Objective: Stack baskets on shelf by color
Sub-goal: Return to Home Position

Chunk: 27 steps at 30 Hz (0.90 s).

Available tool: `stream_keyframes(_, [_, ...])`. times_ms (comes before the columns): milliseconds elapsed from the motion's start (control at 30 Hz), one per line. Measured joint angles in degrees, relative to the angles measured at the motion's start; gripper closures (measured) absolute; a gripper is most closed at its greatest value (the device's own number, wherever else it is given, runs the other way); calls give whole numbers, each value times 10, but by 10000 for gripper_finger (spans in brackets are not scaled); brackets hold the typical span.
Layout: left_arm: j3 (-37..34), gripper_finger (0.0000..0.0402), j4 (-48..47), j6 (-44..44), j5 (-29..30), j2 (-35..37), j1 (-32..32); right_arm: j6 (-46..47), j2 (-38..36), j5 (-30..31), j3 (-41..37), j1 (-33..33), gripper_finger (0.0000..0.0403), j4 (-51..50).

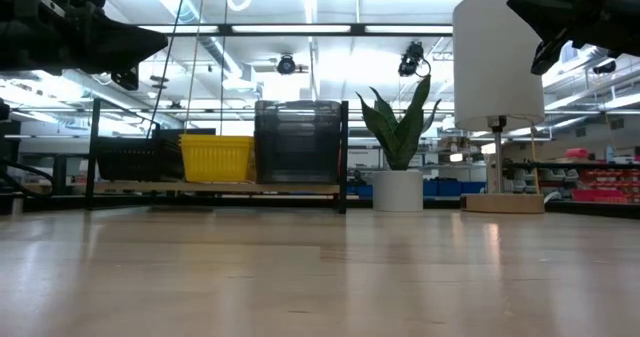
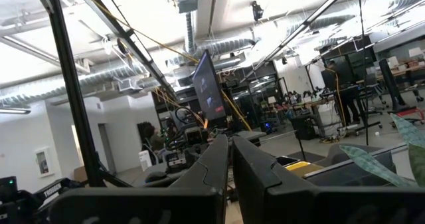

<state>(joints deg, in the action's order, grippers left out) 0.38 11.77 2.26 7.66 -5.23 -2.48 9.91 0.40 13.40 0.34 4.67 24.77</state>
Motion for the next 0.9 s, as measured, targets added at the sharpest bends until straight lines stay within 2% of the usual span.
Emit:
stream_keyframes(300, [0,378,0,0,0,0,0,0,0,0,0,0,376,0])
stream_keyframes(633, [0,365,0,0,0,0,0,0,0,0,0,0,376,0])
stream_keyframes(900, [0,377,0,0,0,0,0,0,0,0,0,0,376,0])
